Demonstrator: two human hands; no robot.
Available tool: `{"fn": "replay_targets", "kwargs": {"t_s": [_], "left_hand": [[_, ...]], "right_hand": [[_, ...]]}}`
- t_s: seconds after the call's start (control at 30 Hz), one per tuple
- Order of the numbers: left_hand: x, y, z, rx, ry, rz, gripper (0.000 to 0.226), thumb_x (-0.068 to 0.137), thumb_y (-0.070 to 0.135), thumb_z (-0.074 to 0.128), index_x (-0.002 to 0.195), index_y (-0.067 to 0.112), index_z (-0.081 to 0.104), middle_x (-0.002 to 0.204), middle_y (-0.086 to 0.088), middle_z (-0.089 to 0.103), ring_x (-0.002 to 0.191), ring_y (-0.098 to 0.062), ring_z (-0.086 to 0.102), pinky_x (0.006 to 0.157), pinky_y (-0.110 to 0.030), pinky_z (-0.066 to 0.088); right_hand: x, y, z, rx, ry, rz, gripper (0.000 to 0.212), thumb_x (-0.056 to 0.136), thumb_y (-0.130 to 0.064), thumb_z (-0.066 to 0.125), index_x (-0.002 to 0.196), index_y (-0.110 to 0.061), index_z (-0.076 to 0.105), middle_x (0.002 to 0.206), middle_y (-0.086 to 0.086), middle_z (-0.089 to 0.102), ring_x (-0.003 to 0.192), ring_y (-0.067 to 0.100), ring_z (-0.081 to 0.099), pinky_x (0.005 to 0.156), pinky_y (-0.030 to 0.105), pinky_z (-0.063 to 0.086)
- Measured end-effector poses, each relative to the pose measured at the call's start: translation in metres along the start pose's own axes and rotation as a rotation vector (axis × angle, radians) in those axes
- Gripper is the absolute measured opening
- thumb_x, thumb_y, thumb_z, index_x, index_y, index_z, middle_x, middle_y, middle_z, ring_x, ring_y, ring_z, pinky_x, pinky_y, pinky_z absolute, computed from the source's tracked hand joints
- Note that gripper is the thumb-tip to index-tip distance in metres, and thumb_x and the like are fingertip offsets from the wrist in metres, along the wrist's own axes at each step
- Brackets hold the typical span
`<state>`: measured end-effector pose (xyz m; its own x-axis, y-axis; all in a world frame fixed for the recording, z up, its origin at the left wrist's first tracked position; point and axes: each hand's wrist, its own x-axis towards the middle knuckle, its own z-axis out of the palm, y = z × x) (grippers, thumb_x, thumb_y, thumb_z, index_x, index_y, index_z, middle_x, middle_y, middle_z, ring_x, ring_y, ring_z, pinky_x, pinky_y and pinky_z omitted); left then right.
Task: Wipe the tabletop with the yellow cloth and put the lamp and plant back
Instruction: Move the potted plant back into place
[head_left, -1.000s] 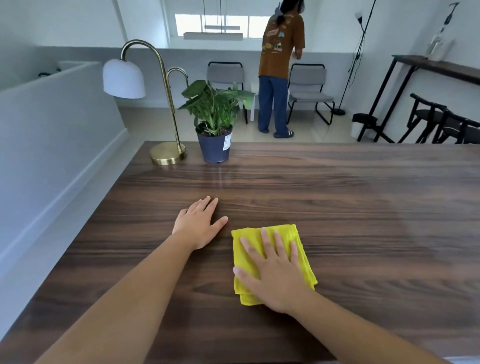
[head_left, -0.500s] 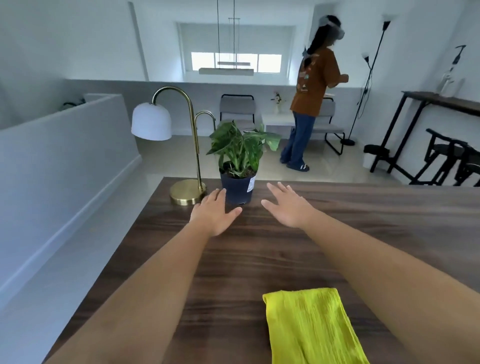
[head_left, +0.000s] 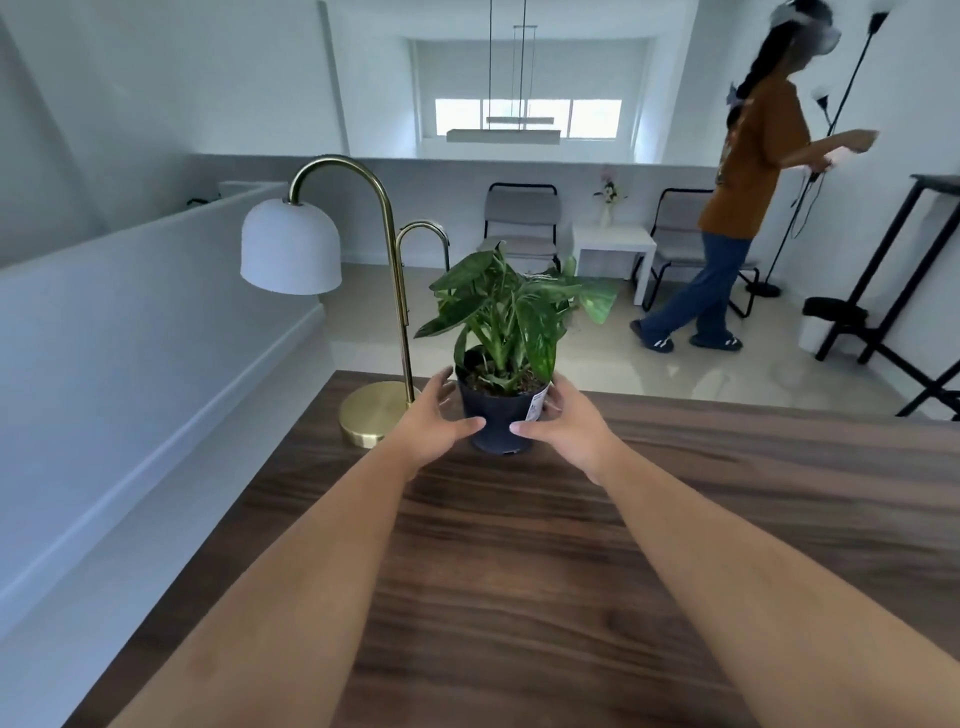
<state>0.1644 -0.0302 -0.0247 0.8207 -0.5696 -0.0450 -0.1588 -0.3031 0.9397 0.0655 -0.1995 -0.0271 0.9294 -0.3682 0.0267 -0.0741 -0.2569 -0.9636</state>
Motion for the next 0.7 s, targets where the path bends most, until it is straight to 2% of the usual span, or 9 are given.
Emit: {"fn": "replay_targets", "kwargs": {"t_s": [0.1,0.2,0.27,0.33,0.4,0.5,0.53,0.63,0.7], "left_hand": [[0.001,0.002,0.006,-0.120,-0.007,0.036,0.082,0.080,0.000,0.071,0.148,0.019,0.029,0.144,0.001,0.044,0.127,-0.014,0.047,0.100,-0.028,0.040],[-0.004,0.007,0.014,-0.193,-0.010,0.063,0.081,0.079,-0.005,0.070,0.147,0.018,0.032,0.141,-0.001,0.046,0.127,-0.018,0.048,0.100,-0.029,0.041],[-0.011,0.017,0.021,-0.205,-0.017,0.083,0.079,0.080,-0.006,0.068,0.146,0.019,0.034,0.138,0.001,0.047,0.125,-0.016,0.048,0.099,-0.028,0.041],[-0.019,0.029,0.034,-0.216,-0.031,0.109,0.076,0.081,-0.006,0.066,0.145,0.020,0.035,0.134,0.003,0.048,0.121,-0.012,0.047,0.097,-0.026,0.040],[-0.028,0.042,0.053,-0.218,-0.052,0.139,0.073,0.082,-0.006,0.065,0.143,0.021,0.036,0.132,0.004,0.049,0.119,-0.010,0.047,0.096,-0.025,0.038],[-0.042,0.055,0.090,-0.219,-0.101,0.168,0.072,0.083,-0.006,0.065,0.142,0.023,0.038,0.127,0.009,0.049,0.119,-0.009,0.048,0.094,-0.023,0.038],[-0.047,0.059,0.103,-0.217,-0.123,0.186,0.071,0.082,-0.005,0.065,0.141,0.025,0.039,0.127,0.011,0.050,0.120,-0.009,0.048,0.093,-0.023,0.039],[-0.062,0.068,0.144,-0.208,-0.179,0.220,0.069,0.081,-0.005,0.066,0.138,0.027,0.043,0.125,0.014,0.053,0.119,-0.008,0.051,0.093,-0.020,0.040],[-0.071,0.072,0.167,-0.212,-0.210,0.232,0.068,0.082,-0.007,0.065,0.133,0.032,0.043,0.119,0.021,0.053,0.114,-0.004,0.052,0.088,-0.012,0.042]], "right_hand": [[0.003,0.004,0.005,0.101,0.027,-0.044,0.073,0.072,0.011,0.072,0.132,-0.018,0.043,0.118,-0.006,0.058,0.104,0.004,0.056,0.075,0.005,0.048],[-0.003,0.004,0.003,0.096,0.065,-0.052,0.074,0.070,0.010,0.074,0.134,-0.012,0.044,0.118,-0.002,0.059,0.103,0.007,0.057,0.076,0.006,0.048],[-0.010,0.000,-0.009,0.082,0.072,-0.058,0.073,0.070,0.008,0.075,0.133,-0.013,0.045,0.120,0.001,0.061,0.100,0.003,0.058,0.080,0.010,0.049],[-0.021,-0.006,-0.024,0.062,0.083,-0.071,0.072,0.070,0.007,0.076,0.132,-0.014,0.046,0.123,0.003,0.062,0.102,0.006,0.059,0.087,0.017,0.050],[-0.041,-0.013,-0.044,0.061,0.100,-0.071,0.073,0.070,0.010,0.074,0.134,-0.012,0.046,0.124,0.004,0.061,0.105,0.009,0.057,0.081,0.009,0.049],[-0.080,-0.014,-0.079,0.034,0.148,-0.060,0.070,0.072,0.013,0.071,0.134,-0.007,0.045,0.120,0.002,0.059,0.095,-0.001,0.056,0.066,-0.002,0.042],[-0.093,-0.013,-0.092,0.017,0.169,-0.057,0.068,0.072,0.012,0.071,0.133,-0.006,0.046,0.117,0.000,0.059,0.092,-0.003,0.055,0.065,-0.003,0.042],[-0.125,-0.002,-0.128,-0.036,0.218,-0.026,0.065,0.072,0.006,0.075,0.130,-0.008,0.049,0.115,-0.002,0.060,0.097,0.005,0.056,0.065,-0.002,0.043],[-0.142,0.008,-0.145,-0.050,0.246,-0.005,0.068,0.072,0.005,0.076,0.131,-0.011,0.048,0.116,-0.003,0.061,0.101,0.006,0.056,0.068,-0.001,0.044]]}}
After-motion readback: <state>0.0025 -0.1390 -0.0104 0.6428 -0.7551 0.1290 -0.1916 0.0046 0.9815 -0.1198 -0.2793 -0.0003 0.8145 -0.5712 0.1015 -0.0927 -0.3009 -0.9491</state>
